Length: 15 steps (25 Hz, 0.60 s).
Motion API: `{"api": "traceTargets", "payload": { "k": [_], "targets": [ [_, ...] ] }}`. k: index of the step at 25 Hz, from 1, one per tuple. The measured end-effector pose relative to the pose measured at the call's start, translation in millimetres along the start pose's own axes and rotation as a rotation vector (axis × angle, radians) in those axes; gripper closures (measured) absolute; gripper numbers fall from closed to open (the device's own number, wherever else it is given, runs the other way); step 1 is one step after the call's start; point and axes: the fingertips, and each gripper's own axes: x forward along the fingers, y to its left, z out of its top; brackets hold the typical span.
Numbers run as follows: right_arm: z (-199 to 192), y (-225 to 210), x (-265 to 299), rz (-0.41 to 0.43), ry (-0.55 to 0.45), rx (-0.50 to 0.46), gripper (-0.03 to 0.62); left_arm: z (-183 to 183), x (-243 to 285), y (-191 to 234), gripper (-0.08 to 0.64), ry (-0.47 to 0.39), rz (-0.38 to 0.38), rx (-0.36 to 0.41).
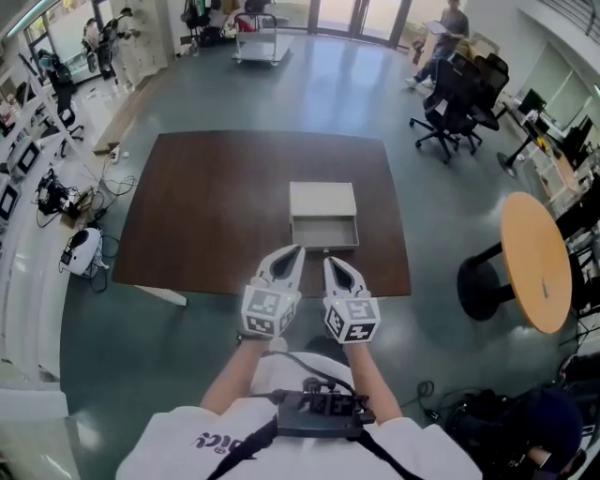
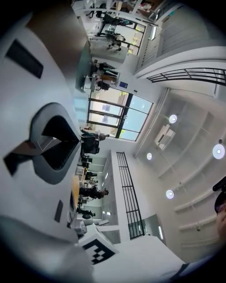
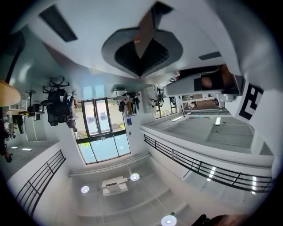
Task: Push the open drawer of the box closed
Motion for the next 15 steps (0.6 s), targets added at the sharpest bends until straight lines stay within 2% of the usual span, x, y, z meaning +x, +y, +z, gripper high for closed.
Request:
{"api": "traceTargets", "payload": {
  "k": [5, 15],
  "targets": [
    [-37, -28, 14, -0.079, 0.065, 0.046, 0.589, -31, 20, 5, 0.551, 0.073, -0.073, -0.056],
    [-94, -124, 11, -0.166, 0.143, 0.329, 0.589, -49, 82, 12, 0.551, 0.13, -0.085, -0.093]
  ]
}}
